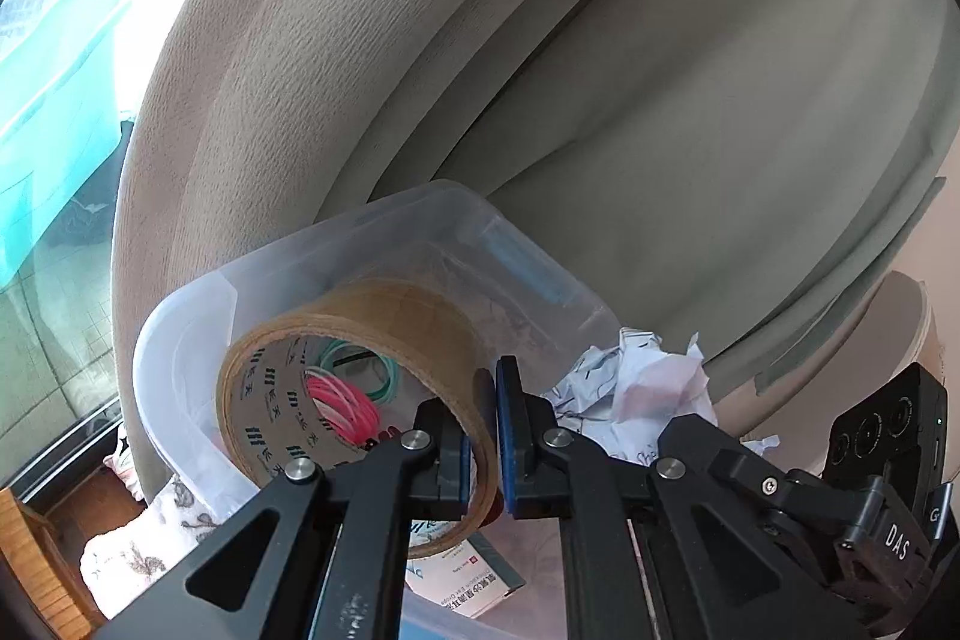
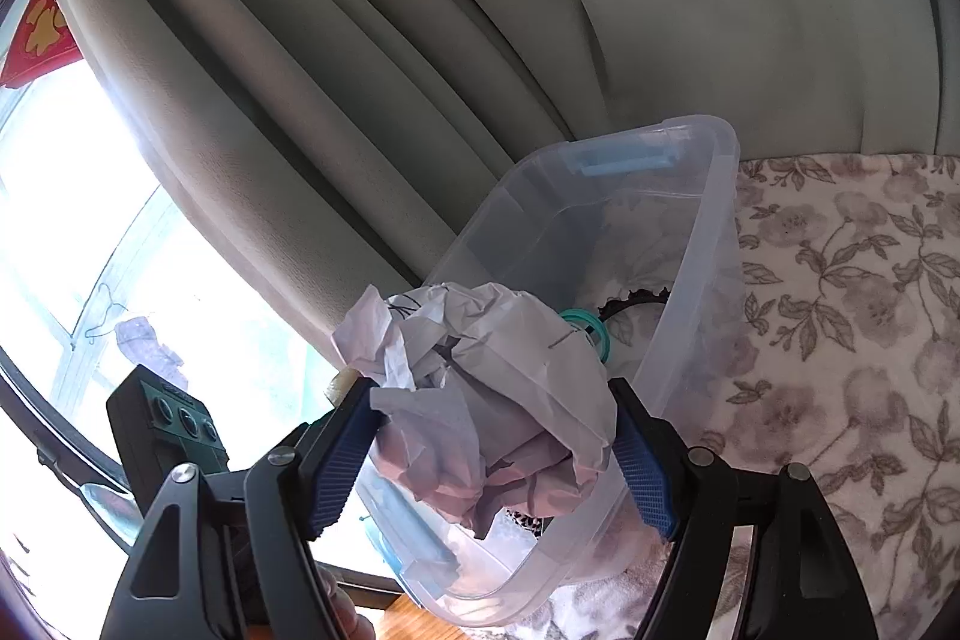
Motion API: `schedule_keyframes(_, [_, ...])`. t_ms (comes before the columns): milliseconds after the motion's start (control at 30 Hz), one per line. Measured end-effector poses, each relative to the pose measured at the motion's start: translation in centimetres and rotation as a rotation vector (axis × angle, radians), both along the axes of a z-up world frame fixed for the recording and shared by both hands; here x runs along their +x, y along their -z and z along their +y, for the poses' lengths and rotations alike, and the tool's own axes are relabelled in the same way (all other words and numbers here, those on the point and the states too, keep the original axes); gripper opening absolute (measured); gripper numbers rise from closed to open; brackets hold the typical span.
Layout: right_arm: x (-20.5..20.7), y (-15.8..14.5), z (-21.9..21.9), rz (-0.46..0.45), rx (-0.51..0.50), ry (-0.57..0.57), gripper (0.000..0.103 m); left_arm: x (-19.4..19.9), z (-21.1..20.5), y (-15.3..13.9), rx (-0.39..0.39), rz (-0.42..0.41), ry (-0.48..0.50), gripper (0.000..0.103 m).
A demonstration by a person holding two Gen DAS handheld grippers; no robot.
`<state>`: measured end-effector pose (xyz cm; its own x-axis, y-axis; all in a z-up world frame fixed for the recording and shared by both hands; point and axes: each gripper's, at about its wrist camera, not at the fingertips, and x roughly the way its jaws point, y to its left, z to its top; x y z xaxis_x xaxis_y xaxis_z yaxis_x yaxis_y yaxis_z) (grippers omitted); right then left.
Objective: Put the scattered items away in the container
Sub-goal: 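Lower both tools into the box and open them to drop tape and paper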
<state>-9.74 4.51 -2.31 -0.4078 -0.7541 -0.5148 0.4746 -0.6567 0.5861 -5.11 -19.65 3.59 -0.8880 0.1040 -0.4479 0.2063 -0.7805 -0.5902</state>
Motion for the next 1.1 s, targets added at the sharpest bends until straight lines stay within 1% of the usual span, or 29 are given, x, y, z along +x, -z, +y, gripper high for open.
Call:
schedule_keyframes(300, [-1.2,0.4,-1.3,0.001,0.013,-0.02,0.078,-0.6,0.0,-1.0,-0.035,0.01,0.002,0.008])
schedule_keyframes(600, [-1.2,0.3,-1.3,0.014,0.026,-0.013,0.08,-1.0,0.1,-2.1,-0.069,0.005,-0.005,0.008])
schedule_keyframes(733, [-1.1,0.1,-1.3,0.015,0.03,-0.013,0.08,-1.0,0.1,-2.7,-0.07,0.001,-0.008,0.009])
schedule_keyframes(767, [-1.2,0.1,-1.2,0.014,0.03,-0.017,0.08,-1.1,0.1,-2.8,-0.072,0.0,-0.007,0.009])
schedule_keyframes(800, [-1.7,0.7,0.4,0.018,0.033,-0.094,0.08,-1.1,0.1,-3.0,-0.073,-0.002,-0.006,0.01])
schedule_keyframes(900, [-1.3,0.5,0.4,0.022,0.043,-0.094,0.08,-1.2,0.1,-3.4,-0.078,-0.008,-0.003,0.011])
schedule_keyframes(967, [-1.1,0.3,0.2,0.025,0.051,-0.094,0.08,-1.3,0.2,-3.8,-0.084,-0.016,0.001,0.014])
schedule_keyframes(1100, [-0.9,0.2,0.2,0.017,0.043,-0.094,0.08,-1.5,0.2,-4.5,-0.088,-0.033,0.01,0.015])
